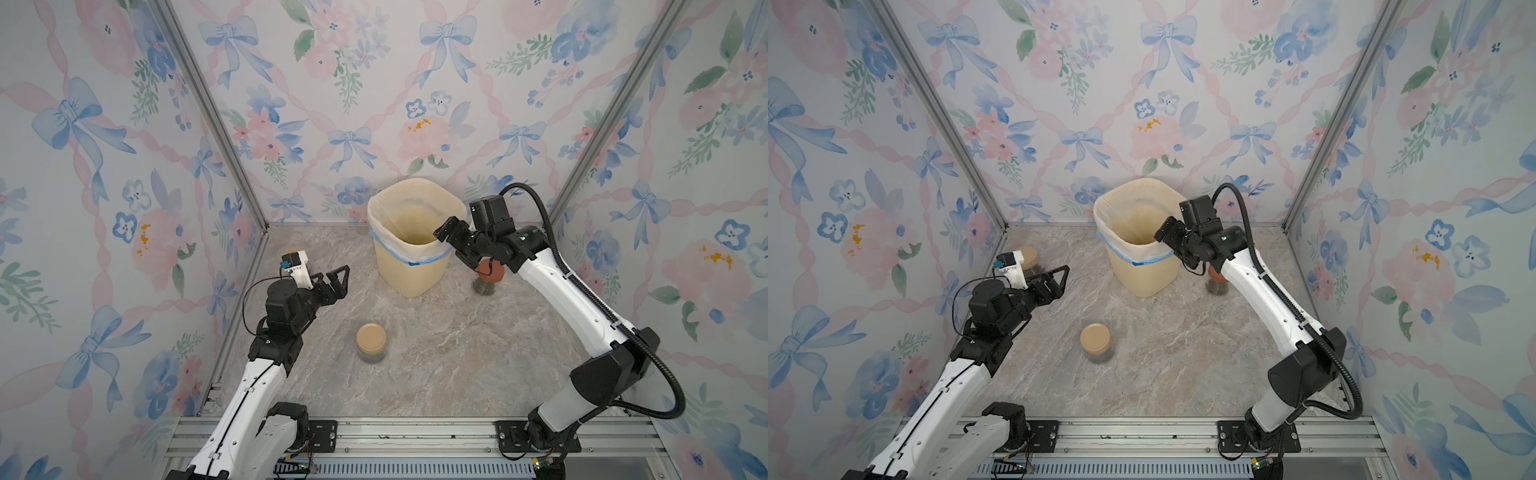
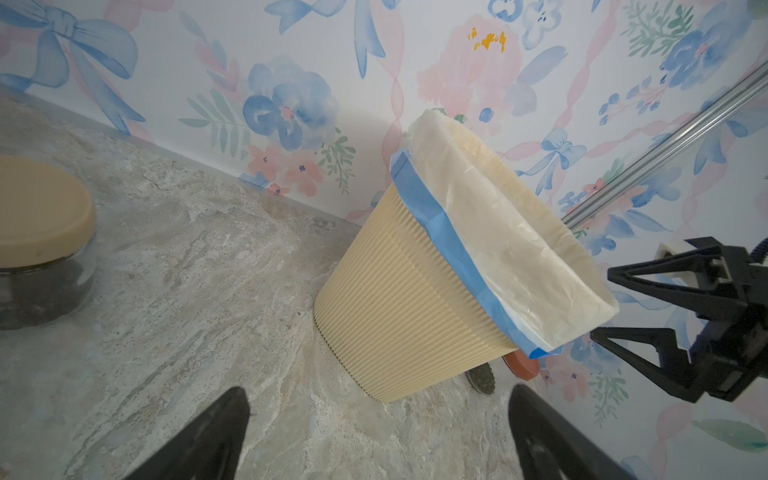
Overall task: Empty moldy tea leaves from jars
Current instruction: Move the trash bin to the center of the board.
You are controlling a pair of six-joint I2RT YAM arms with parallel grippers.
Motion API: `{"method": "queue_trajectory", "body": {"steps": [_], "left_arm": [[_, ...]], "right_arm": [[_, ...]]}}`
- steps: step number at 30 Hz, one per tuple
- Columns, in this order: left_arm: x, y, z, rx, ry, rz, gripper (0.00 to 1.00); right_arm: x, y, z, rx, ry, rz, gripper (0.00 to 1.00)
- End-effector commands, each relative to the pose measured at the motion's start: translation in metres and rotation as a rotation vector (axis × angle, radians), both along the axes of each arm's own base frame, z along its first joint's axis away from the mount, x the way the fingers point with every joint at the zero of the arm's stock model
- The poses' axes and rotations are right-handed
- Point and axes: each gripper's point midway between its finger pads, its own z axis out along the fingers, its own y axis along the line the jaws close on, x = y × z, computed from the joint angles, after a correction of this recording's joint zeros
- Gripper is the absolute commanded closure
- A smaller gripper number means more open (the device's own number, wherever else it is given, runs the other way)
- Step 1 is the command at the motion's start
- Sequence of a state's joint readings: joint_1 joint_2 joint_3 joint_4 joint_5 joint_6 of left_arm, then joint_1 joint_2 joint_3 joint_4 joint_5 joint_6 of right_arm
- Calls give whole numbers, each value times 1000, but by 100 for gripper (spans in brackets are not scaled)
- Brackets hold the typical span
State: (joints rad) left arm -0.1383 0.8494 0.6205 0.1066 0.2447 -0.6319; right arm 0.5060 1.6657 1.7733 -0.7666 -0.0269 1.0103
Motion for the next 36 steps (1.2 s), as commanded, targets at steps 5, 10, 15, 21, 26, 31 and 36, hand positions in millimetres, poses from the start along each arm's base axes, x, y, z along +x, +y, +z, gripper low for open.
{"method": "queue_trajectory", "body": {"steps": [5, 10, 15, 21, 26, 31, 36], "left_arm": [[-5, -3, -14, 26, 15, -19, 2], [-9, -5, -26, 51, 35, -22, 2], [-13, -6, -37, 88, 42, -26, 2], [-12, -6, -50, 112, 67, -23, 2], [-11, -7, -56, 120, 82, -27, 2], [-12, -5, -60, 123, 88, -15, 2], [-12, -5, -61, 130, 87, -16, 2]], "right_arm": [[11, -2, -16, -40, 122, -52, 22], [8, -10, -17, -83, 239, -32, 34], [-2, -28, -17, -95, 340, -34, 44], [-4, -33, -21, -107, 396, -16, 45], [4, -23, -23, -83, 411, 2, 54], [1, -14, -35, -86, 445, 31, 55], [-1, -13, -29, -82, 434, 39, 75]]}}
